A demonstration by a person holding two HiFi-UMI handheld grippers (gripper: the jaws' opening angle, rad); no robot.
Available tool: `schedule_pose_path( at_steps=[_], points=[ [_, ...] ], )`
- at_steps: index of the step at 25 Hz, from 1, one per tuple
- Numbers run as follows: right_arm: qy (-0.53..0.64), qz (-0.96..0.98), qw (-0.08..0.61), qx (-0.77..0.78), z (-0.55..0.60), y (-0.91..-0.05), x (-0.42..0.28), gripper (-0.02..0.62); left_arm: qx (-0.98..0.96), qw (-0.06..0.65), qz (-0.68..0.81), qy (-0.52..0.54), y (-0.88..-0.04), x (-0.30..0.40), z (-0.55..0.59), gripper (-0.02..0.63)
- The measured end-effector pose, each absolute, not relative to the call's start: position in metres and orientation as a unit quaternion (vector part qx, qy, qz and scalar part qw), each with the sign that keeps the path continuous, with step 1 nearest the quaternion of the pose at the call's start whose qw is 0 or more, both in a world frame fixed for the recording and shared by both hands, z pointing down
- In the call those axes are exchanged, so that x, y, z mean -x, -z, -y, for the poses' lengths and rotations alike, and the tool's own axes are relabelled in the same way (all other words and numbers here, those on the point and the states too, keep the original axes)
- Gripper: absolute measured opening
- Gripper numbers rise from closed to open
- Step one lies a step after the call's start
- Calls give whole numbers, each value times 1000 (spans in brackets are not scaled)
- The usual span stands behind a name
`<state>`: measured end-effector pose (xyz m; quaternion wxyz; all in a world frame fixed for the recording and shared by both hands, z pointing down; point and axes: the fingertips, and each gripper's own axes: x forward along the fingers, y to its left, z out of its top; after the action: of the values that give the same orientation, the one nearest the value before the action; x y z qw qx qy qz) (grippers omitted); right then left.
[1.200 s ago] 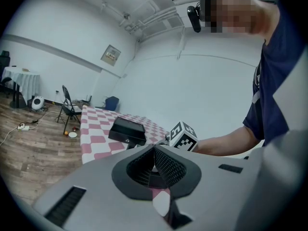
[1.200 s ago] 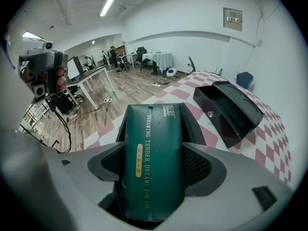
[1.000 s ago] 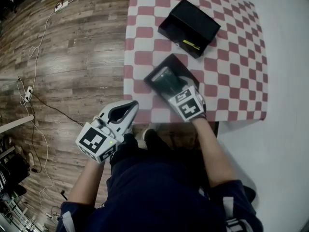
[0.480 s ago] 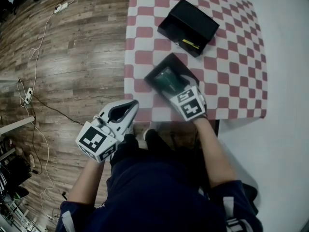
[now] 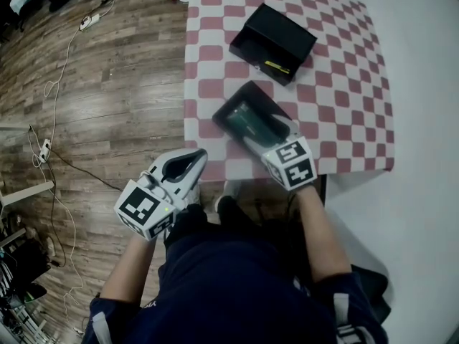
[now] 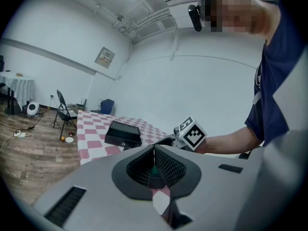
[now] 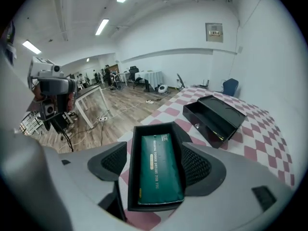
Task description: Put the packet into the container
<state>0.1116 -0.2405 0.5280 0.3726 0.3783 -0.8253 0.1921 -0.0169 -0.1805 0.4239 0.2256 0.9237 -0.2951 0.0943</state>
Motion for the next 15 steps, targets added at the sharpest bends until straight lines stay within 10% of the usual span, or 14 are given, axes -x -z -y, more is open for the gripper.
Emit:
schedule_pose_path(
  at_steps=[15],
  points=[
    [-188, 847, 249, -430, 205, -444, -124, 146, -940, 190, 263, -104, -395, 4, 165, 28]
  ],
)
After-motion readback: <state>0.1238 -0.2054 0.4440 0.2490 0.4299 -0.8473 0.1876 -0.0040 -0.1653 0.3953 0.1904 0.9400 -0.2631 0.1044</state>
